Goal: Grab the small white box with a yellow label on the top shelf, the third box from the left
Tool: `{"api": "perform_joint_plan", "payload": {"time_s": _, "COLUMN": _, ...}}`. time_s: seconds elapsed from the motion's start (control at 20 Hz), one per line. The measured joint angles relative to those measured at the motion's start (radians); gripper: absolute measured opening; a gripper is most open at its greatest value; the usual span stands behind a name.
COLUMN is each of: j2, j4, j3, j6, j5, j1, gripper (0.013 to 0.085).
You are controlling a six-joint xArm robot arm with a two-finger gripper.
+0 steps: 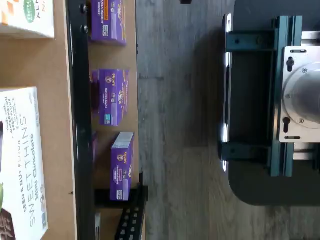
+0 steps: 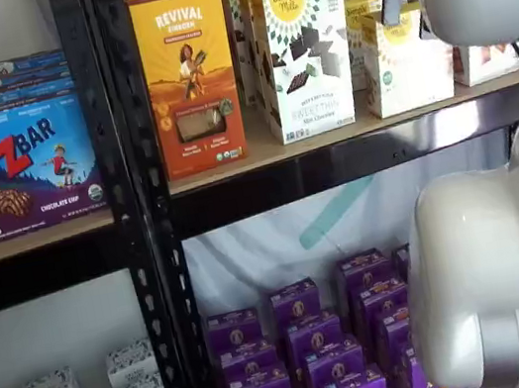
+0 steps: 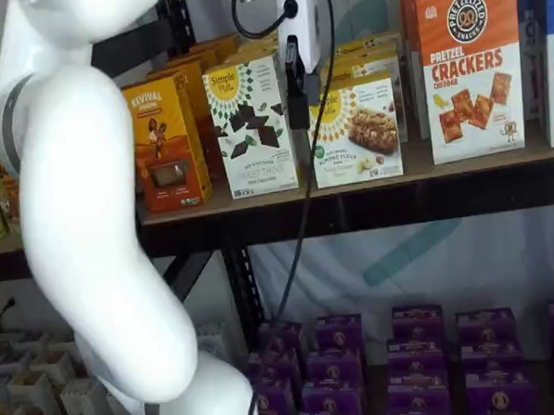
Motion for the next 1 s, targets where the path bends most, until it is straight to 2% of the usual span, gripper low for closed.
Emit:
{"api": "perform_joint_plan", "payload": {"time_s": 0.35, "j2": -0.065, "j4": 0.034, "j3": 0.024, "j6": 0.046, "j5": 0.027, "j1": 0.03, "gripper": 0.085}}
{"api": "perform_joint_plan", "payload": {"time_s": 0.5, "j2": -0.104, "j4": 0.087, "j3": 0.062, "j6": 0.049, "j5": -0.026, "j1": 0.015, "gripper": 0.085}}
{"api": "perform_joint_plan", "payload": {"time_s": 0.7, "j2": -0.147, "j4": 0.146, "j3": 0.126, "j6": 0.031, "j5": -0.15, "j1": -0.01, "gripper": 0.085}}
{"api": "perform_joint_plan", "payload": {"time_s": 0.85, "j2": -0.144, "j4": 0.163, "j3": 0.149, "j6": 0.008, "j5": -0.226, "j1": -0.025, "gripper": 0.085}}
{"api": "perform_joint_plan", "payload": {"time_s": 1.0, "j2": -0.111, "j4": 0.158, "j3": 0.139, "j6": -0.011, "j5": -0.26, "j1": -0.033, "gripper": 0.085}}
